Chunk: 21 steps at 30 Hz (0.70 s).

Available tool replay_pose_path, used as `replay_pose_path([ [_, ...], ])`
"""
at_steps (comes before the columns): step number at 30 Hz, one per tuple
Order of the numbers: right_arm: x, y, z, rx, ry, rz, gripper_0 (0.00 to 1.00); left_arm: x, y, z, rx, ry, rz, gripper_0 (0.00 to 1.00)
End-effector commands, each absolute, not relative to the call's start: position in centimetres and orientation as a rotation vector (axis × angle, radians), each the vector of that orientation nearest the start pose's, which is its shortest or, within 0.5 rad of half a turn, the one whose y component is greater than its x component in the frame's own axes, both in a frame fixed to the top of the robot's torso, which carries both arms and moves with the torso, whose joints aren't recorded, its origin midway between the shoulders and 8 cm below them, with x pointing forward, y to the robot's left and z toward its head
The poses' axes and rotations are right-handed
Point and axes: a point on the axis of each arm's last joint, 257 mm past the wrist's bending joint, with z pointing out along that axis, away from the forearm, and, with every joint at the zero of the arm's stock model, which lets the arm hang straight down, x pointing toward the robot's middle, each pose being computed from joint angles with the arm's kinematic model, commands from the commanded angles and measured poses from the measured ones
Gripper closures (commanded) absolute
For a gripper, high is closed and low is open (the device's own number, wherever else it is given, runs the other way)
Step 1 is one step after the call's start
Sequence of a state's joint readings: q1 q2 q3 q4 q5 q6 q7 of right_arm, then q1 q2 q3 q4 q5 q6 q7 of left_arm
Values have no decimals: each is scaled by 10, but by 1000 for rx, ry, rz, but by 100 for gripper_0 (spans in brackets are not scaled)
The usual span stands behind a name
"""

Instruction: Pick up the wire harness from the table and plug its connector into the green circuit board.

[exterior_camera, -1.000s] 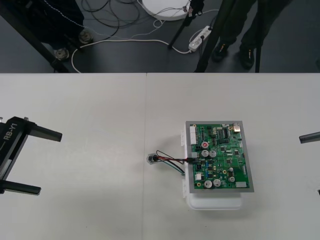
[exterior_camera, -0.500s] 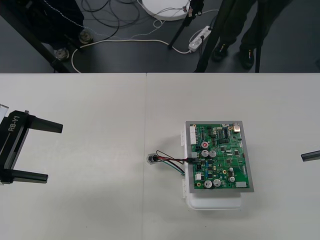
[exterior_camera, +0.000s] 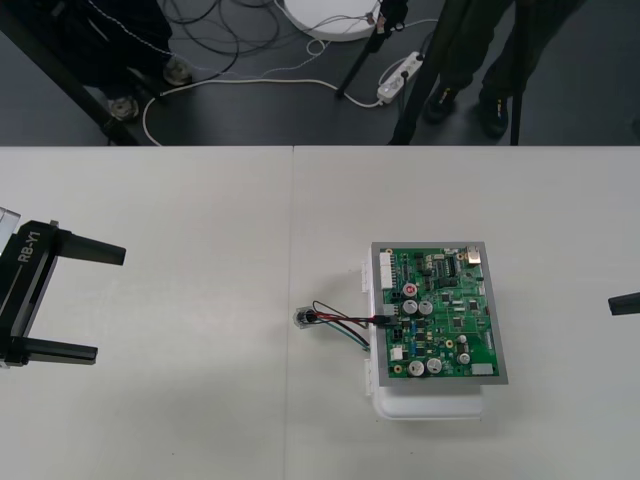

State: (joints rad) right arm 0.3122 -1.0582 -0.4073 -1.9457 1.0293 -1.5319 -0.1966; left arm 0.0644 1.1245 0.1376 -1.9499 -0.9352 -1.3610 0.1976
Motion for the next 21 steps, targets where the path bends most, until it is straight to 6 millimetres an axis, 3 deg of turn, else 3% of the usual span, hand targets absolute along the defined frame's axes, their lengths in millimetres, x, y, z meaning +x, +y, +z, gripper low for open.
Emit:
replay_pose_path([
  [1,259,-273,-126,-1534,1596,697,0,297,207,-100,1503,1525,-796,0],
  [21,260,-268,-117,-1635,1499,617,0,297,207,-100,1503,1525,-796,0],
])
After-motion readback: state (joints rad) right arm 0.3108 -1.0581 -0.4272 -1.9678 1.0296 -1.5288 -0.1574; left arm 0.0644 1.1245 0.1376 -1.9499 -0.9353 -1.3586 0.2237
